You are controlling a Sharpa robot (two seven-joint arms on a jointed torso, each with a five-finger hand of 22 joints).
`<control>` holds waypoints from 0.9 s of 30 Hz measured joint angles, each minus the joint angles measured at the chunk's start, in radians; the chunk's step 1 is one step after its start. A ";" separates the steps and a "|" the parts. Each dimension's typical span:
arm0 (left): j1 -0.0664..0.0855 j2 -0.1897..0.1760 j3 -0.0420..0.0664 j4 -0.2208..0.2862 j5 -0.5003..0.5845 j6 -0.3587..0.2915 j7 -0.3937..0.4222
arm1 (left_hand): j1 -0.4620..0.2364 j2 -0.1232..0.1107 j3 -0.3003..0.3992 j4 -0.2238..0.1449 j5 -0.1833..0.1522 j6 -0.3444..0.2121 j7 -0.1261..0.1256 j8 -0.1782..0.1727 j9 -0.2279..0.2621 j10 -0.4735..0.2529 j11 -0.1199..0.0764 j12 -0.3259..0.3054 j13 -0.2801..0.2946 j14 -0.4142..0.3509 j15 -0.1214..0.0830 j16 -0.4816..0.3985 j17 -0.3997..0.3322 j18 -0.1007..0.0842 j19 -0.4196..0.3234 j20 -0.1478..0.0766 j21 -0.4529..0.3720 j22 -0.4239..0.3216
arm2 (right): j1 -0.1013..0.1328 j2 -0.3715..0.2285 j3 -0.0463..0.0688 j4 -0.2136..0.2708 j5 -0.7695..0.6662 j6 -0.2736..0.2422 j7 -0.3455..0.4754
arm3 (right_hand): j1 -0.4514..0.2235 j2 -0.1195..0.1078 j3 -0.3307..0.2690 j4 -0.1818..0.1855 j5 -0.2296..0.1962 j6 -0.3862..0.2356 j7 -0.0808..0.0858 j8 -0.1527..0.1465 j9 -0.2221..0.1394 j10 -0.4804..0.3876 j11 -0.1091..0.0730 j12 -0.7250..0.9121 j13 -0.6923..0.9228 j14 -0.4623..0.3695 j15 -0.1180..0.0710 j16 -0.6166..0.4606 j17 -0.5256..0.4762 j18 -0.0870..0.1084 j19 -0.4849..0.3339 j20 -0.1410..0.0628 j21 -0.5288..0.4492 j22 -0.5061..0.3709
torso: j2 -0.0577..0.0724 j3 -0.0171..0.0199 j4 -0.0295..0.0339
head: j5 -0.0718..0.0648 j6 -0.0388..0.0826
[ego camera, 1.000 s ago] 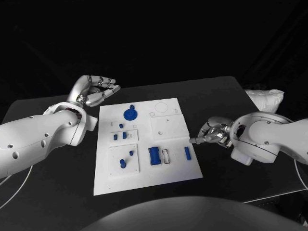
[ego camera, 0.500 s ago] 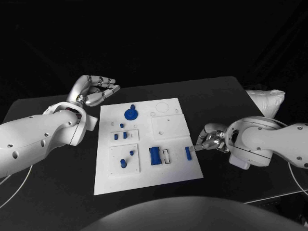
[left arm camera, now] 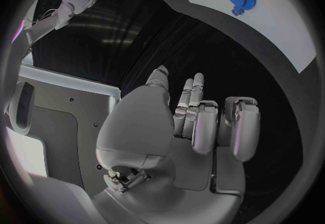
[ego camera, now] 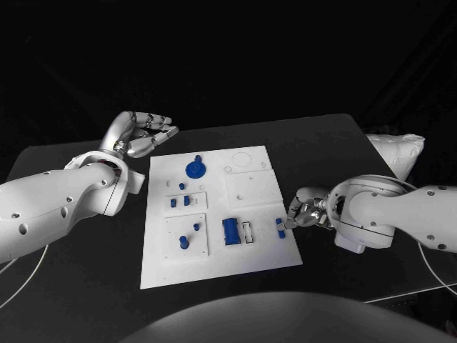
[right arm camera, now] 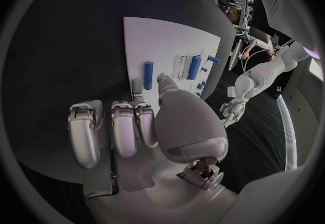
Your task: Assemble the parts on the task board
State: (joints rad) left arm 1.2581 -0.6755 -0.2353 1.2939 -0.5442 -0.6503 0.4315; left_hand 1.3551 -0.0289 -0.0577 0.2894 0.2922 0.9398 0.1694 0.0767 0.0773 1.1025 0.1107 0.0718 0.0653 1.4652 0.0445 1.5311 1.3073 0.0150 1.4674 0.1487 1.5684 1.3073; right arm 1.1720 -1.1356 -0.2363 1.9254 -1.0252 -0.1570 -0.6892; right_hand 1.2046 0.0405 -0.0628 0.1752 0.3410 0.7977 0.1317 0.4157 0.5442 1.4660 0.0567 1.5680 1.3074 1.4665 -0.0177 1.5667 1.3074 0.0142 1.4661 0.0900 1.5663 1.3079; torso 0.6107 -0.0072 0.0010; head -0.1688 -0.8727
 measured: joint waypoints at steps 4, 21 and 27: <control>0.000 -0.001 0.000 0.000 0.000 0.000 0.000 | 0.000 0.000 0.000 0.000 0.000 0.000 0.000 0.000 0.000 0.000 0.000 0.000 0.000 0.000 0.000 0.000 0.000 0.000 0.000 0.000 0.000 0.000 | -0.004 0.014 0.000 -0.010 -0.003 0.007 -0.001 | 0.004 0.004 0.008 -0.003 -0.003 0.010 -0.003 0.006 0.002 0.000 0.000 0.000 0.000 0.000 0.000 0.000 0.000 0.000 0.000 0.000 0.000 0.000 | 0.000 -0.0003 0.0000 | 0.002 0.000; 0.000 -0.004 0.000 0.002 0.000 0.001 -0.001 | 0.000 0.000 0.000 0.000 0.000 0.000 0.000 0.000 0.000 0.000 0.000 0.000 0.000 0.000 0.000 0.000 0.001 0.000 0.000 0.000 0.000 0.000 | -0.012 0.056 0.007 -0.052 -0.011 0.027 0.001 | 0.042 0.012 0.049 -0.038 -0.058 0.029 -0.003 0.019 0.030 0.000 0.000 0.000 0.000 0.000 0.000 0.000 0.000 0.000 0.000 0.000 0.000 0.000 | 0.000 -0.0007 -0.0003 | 0.005 0.000; 0.000 -0.006 0.000 0.005 0.000 0.001 -0.002 | 0.000 0.000 0.000 0.000 0.000 0.000 0.000 0.000 0.000 0.000 0.000 0.000 0.000 0.000 0.000 0.000 0.001 0.000 0.000 0.000 0.000 0.000 | -0.018 0.068 0.008 -0.063 -0.023 0.031 0.002 | 0.057 0.012 0.069 -0.058 -0.113 0.032 -0.003 0.017 0.180 0.000 0.000 0.000 0.000 0.000 0.000 0.000 0.000 0.000 0.000 0.000 0.000 0.000 | 0.000 -0.0007 -0.0005 | 0.005 0.000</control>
State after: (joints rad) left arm 1.2580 -0.6813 -0.2353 1.2991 -0.5441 -0.6492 0.4300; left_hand 1.3552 -0.0289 -0.0577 0.2894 0.2922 0.9398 0.1694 0.0767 0.0771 1.1025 0.1107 0.0717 0.0653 1.4652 0.0445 1.5310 1.3079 0.0150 1.4674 0.1487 1.5684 1.3073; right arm 1.1544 -1.0679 -0.2285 1.8620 -1.0484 -0.1263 -0.6875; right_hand 1.2611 0.0523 0.0061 0.1172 0.2283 0.8296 0.1285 0.4330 0.7238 1.4660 0.0566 1.5680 1.3075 1.4665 -0.0177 1.5667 1.3073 0.0141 1.4661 0.0899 1.5663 1.3076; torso 0.6105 -0.0079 0.0005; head -0.1635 -0.8727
